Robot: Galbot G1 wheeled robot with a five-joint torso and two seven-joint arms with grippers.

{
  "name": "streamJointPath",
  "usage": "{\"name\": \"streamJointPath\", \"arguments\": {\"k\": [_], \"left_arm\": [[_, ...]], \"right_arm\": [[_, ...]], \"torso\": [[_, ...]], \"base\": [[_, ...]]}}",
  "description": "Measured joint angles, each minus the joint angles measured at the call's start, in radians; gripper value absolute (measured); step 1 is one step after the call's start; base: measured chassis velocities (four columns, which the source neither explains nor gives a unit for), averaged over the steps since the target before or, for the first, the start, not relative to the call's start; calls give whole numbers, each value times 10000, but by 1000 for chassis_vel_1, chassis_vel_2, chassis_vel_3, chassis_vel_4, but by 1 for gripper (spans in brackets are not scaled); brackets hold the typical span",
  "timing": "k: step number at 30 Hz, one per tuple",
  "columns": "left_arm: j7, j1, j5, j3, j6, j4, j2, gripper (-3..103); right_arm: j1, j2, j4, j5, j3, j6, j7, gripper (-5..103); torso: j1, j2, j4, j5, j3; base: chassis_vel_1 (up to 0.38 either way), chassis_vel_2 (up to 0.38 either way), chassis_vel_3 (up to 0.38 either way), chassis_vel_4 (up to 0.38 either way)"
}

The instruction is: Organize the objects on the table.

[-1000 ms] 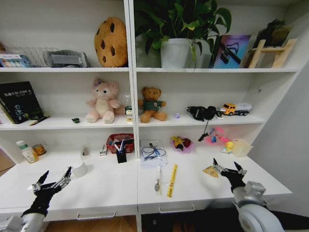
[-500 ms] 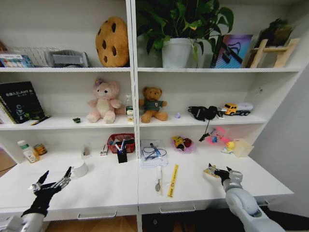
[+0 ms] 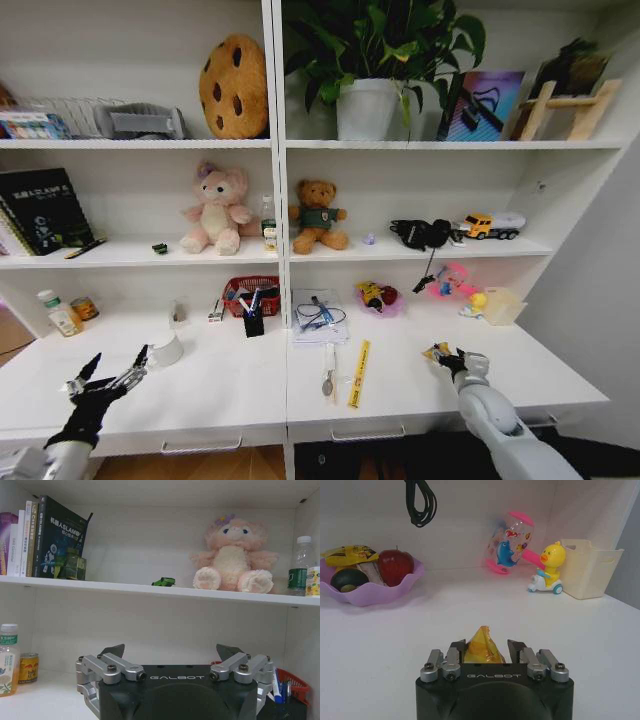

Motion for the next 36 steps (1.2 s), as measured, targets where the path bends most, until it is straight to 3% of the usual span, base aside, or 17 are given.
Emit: {"name": "streamJointPath", "arguments": {"k": [2, 5, 6, 9, 10, 12, 13, 14, 24, 25, 28, 30, 36], "left_arm": [[0, 0, 0, 0, 0, 0, 0, 100], [0, 0, 0, 0, 0, 0, 0, 100], [0, 0, 0, 0, 0, 0, 0, 100], [-1, 0, 0, 0, 0, 0, 0, 100], [0, -1, 0, 0, 0, 0, 0, 100], [0, 0, 0, 0, 0, 0, 0, 100], [0, 0, 0, 0, 0, 0, 1, 100], [0, 0, 0, 0, 0, 0, 0, 100], [0, 0, 0, 0, 0, -1, 0, 100], [1, 0, 0, 0, 0, 0, 0, 100], [-1, 0, 0, 0, 0, 0, 1, 100], [-1, 0, 0, 0, 0, 0, 0, 100], [-1, 0, 0, 0, 0, 0, 0, 100]], "right_arm": [[0, 40, -78, -71, 1, 52, -29, 40], [-34, 59, -140, -113, 1, 92, -80, 35], [-84, 69, -145, -148, 0, 133, -133, 24], [-105, 75, -129, -158, -1, 146, -149, 24], [-114, 81, -8, -164, -4, 165, -179, 13], [-110, 80, 112, -154, -5, 186, -209, 13], [-40, 59, 394, -105, -45, 241, -285, 3], [100, 30, 575, -76, -110, 284, -330, 1], [2270, -211, 216, 140, -1454, 482, -678, 0], [2792, -215, -170, 150, -1884, 525, -720, 0], [3816, -150, -1015, 319, -2736, 572, -768, 0], [5308, 120, -2246, 804, -3762, 553, -773, 0], [7149, 769, -4063, 989, -4739, 623, -700, 0]], "torso": [[0, 0, 0, 0, 0], [0, 0, 1, -1, 0], [0, 0, 0, 0, 0], [0, 0, -1, 1, 0], [0, 0, -2, 1, 0], [0, 0, -1, 0, 0], [0, 0, -2, 1, 0], [-1, 0, -2, 0, 0], [0, 1, 1, -2, 0], [0, 0, 7, -1, 0], [0, 0, -5, 1, 1], [0, 0, 2, 1, 1], [1, -1, 5, 0, 2]], "base": [[0, 0, 0, 0], [0, 0, 0, 0], [0, 0, 0, 0], [0, 0, 0, 0], [0, 0, 0, 0], [0, 0, 0, 0], [0, 0, 0, 0], [0, 0, 0, 0], [0, 0, 0, 0], [0, 0, 0, 0], [0, 0, 0, 0], [0, 0, 0, 0], [0, 0, 0, 0]]}}
